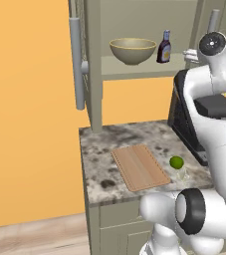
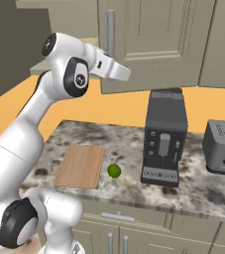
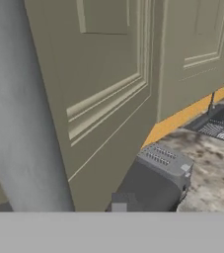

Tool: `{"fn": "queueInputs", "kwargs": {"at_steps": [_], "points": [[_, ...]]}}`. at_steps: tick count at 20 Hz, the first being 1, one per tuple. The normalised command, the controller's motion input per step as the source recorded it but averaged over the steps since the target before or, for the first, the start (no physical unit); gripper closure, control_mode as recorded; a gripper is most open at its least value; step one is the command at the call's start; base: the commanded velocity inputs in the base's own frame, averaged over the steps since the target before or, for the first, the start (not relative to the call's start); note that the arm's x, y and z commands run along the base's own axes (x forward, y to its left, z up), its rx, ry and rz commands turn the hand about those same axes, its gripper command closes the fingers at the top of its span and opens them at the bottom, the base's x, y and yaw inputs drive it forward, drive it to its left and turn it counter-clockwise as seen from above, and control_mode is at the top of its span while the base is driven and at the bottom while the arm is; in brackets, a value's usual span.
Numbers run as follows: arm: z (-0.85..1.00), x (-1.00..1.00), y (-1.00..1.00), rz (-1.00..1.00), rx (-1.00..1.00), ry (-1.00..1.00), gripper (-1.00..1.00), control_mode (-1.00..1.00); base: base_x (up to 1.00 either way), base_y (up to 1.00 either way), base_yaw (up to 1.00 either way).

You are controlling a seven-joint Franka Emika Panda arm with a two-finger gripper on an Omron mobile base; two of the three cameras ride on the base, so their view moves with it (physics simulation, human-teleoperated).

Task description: Open the cabinet. Place the bowl and condiment on the counter. Then place the lime and garlic on the cutting board.

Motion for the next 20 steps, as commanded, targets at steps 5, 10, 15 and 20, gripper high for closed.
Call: {"fn": "queueInputs", "kwargs": {"at_steps": [5,10,15,20], "points": [[0.00,-0.68,-1.00,0.00,0.09,0.00,1.00,-1.00,0.00,0.00,0.00],[0.00,-0.76,-1.00,0.00,0.10,0.00,1.00,-1.00,0.00,0.00,0.00],[0.00,-0.76,-1.00,0.00,0.10,0.00,1.00,-1.00,0.00,0.00,0.00],[0.00,-0.75,-1.00,0.00,0.11,0.00,1.00,-1.00,0.00,0.00,0.00]]}}
